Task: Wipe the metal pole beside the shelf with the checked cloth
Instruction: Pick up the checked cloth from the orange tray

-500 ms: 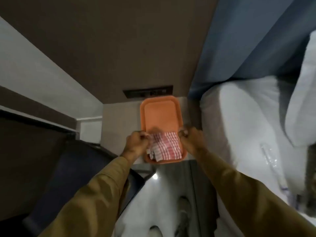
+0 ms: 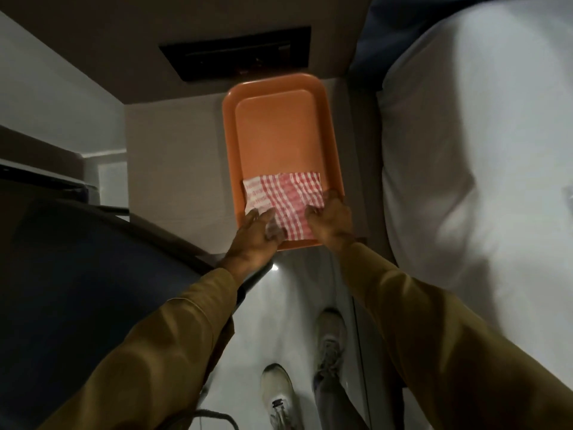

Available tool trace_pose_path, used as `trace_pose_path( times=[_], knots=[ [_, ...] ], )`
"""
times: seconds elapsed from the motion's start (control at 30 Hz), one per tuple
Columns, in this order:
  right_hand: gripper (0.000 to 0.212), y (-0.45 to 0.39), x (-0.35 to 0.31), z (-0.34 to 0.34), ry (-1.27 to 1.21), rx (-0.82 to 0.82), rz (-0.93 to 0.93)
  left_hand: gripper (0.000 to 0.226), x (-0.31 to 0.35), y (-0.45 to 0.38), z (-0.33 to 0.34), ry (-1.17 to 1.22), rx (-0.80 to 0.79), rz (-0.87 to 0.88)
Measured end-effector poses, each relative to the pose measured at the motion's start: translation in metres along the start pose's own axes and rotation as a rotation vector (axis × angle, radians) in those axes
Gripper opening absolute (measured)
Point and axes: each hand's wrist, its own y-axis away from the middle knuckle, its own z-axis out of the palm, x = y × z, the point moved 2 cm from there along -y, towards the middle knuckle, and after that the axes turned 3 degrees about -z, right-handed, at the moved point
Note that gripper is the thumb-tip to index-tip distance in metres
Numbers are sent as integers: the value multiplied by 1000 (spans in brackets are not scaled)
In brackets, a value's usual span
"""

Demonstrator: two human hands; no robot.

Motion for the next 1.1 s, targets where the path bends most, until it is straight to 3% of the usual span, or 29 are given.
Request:
trace_pose_path(
  times=[0.13,0.2,0.47,0.6,0.8,1.1],
  knots=[
    [52,-5,0,5,-149,48,83,72,-5,0,6,-142,27,12],
    [46,-7,-1,7,-203,-7,81,71,-5,1,7,-168,27,15],
    [37,20,-13,-12,-253,-119,-62,72,1,27,-7,-350,56,123],
    [35,62,-27,-32,-312,-164,-148,76,1,61,-27,-445,91,173],
    [36,154,-38,-47,-495,-136,-94,75,-22,132,-43,-573,134,241],
    [29,307,-8,-43,-625,-53,-129,73,-82,232,-30,-621,198,249]
  ],
)
